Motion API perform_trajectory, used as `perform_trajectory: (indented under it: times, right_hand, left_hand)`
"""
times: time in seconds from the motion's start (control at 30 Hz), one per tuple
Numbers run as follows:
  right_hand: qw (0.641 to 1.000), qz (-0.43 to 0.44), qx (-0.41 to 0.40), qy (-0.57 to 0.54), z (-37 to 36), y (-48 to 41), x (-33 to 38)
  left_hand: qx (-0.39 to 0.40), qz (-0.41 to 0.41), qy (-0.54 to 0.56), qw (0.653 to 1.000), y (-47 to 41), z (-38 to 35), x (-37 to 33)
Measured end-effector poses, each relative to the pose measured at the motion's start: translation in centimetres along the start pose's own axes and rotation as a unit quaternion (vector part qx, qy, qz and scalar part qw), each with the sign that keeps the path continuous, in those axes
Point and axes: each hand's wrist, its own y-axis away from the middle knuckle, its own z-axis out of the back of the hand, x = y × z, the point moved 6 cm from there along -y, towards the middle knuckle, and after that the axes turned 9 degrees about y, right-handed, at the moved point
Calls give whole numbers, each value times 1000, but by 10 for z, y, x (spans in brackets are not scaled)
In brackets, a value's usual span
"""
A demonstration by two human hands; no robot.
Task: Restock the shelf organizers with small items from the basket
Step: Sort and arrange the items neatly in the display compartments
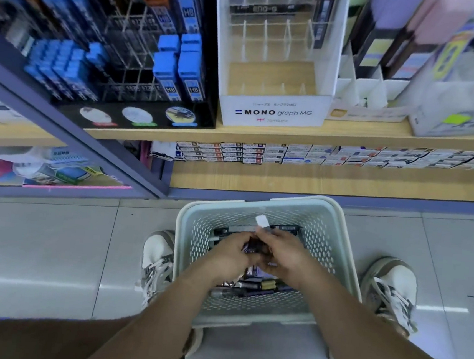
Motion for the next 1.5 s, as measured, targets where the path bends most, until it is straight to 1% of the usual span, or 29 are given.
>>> perform_trajectory:
  times: [0.03,0.07,0.13,0.17,0.2,0.27,0.33,0.47,0.53,0.6,0.67,0.73,0.77,0.8,0.87,0.93,1.03,1.1,1.13,1.2,1.27,1.33,1.4,1.43,1.5]
  right_hand:
    - [999,-5,9,-37,1,4,-1]
    - [997,-10,25,-74,0,8,-2]
    - [989,-11,77,-128,-6,18,0]
    - [984,-7,100,-146,-12,22,3]
    - [979,2,118,-165,-17,25,7]
    - [971,25,121,-204,-25,31,14]
    - [968,33,92,-233,-27,38,18]
    - [958,31,-5,-284,-15,44,17]
    - [955,33,-39,-293,-11,51,20]
    - [952,39,-56,-299,-9,61,26]
    - [950,68,-65,-297,-6,74,36]
    - [950,96,-78,-286,1,89,45]
    - [950,112,-72,-283,2,98,52]
    - [949,132,-58,-279,3,109,60]
    - [949,169,-20,-266,-3,136,80]
    - [940,193,18,-279,-9,158,99]
    - [909,205,41,-361,-11,180,123]
    - [891,213,56,-397,-10,195,138]
    - [889,219,65,-397,-9,203,145]
    - [898,226,69,-372,-7,213,157]
    - [897,254,46,-359,2,221,170]
    - [875,309,12,-372,13,233,187]
    - [855,362,-21,-371,21,249,207]
    - [847,383,-32,-367,24,257,217]
    - [840,408,-36,-356,28,271,234]
  left_hand:
    - [-20,-3,83,996,5,5,-3]
    - [-40,3,188,981,11,8,-6]
    - [-45,23,387,921,21,9,-11]
    - [-38,25,440,897,23,7,-14]
    - [-26,23,466,884,26,5,-18]
    - [-14,14,504,864,30,1,-26]
    - [-11,11,536,844,33,-4,-33]
    - [16,-3,581,814,42,-13,-52]
    - [37,-11,613,789,49,-19,-64]
    - [61,-22,642,764,60,-25,-81]
    - [61,-34,653,754,71,-26,-95]
    - [20,-46,641,766,80,-18,-106]
    - [-6,-54,628,776,84,-12,-112]
    - [-33,-65,602,795,90,-6,-118]
    - [-85,-88,524,843,101,3,-133]
    - [-106,-116,465,871,113,5,-151]
    - [-103,-138,437,883,134,7,-179]
    - [-76,-135,425,892,148,6,-194]
    - [-62,-135,412,899,153,5,-201]
    - [-45,-141,374,915,160,4,-212]
    - [-45,-148,332,931,165,7,-221]
    - [-56,-154,260,952,170,8,-233]
    - [-69,-180,137,972,175,7,-249]
    - [-76,-206,67,973,178,5,-258]
    - [-85,-274,-52,957,183,2,-279]
